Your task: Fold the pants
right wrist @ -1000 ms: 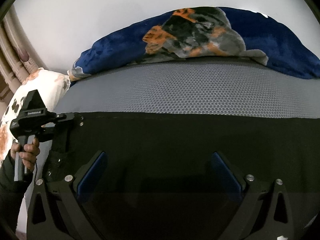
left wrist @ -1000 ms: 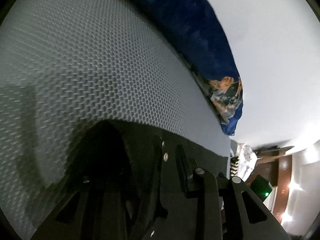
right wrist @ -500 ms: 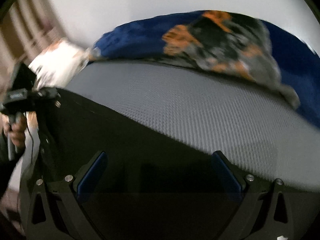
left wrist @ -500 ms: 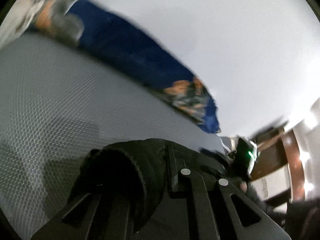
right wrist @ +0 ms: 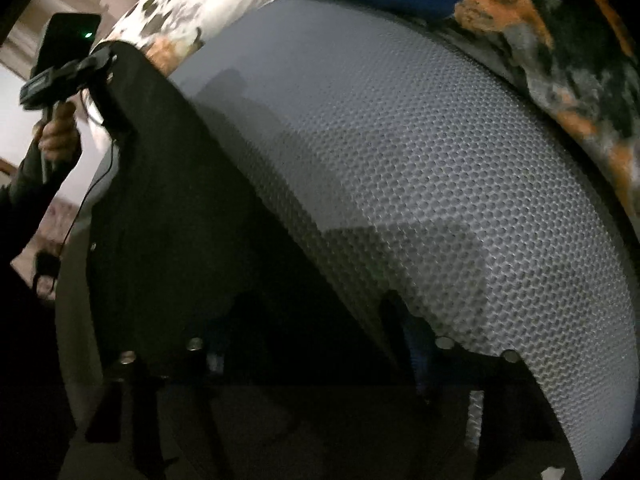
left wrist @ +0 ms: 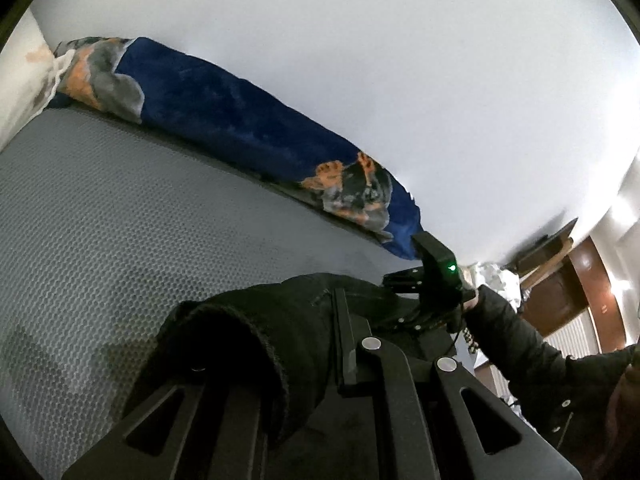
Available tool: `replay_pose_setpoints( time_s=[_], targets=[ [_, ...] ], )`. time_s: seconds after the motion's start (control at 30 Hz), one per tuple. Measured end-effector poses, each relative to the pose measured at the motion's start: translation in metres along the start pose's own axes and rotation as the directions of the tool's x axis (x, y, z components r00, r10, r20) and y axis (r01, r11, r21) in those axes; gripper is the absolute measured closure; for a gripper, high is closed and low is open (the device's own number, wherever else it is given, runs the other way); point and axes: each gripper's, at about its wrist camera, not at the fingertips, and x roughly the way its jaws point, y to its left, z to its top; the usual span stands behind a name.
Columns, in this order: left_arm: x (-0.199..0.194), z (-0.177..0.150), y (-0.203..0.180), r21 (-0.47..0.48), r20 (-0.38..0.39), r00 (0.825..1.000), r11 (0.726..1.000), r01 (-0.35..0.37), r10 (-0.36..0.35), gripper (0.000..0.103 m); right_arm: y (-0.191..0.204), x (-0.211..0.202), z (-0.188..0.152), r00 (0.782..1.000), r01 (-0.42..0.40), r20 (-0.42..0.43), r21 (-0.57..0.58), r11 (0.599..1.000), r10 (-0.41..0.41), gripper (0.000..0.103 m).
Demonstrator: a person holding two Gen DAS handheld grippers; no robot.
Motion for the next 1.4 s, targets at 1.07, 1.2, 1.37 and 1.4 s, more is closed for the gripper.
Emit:
replay_pose_setpoints(
  time_s=[1.07,1.2,1.37,1.4],
  targets=[
    [0.015,-0.014,0.009,0.035,-0.008,0.993,0.992,-0.117,0.118,0.095,0.016,-0.058,-0.059,0.812,0.551,0.094,0.204,0.809,-0.577,0.095],
    [-0.005,-0.025,0.001,0.068,-0.004,0.995,0.993,-0.095,0.096,0.095,0.061,-0.076,-0.072,0.755,0.592,0.155,0.256,0.764,-0.637,0.096],
    [-0.037,-0.051,-0.011,0.113,-0.030,0.998,0.992,-0.055,0.059,0.094,0.109,-0.107,-0.108,0.732,0.561,0.231,0.329,0.759,-0.641,0.096],
    [-0.044,-0.059,-0.014,0.125,-0.041,0.998,0.991,-0.048,0.054,0.094,0.126,-0.109,-0.119,0.732,0.552,0.241,0.337,0.763,-0.637,0.096]
  ],
)
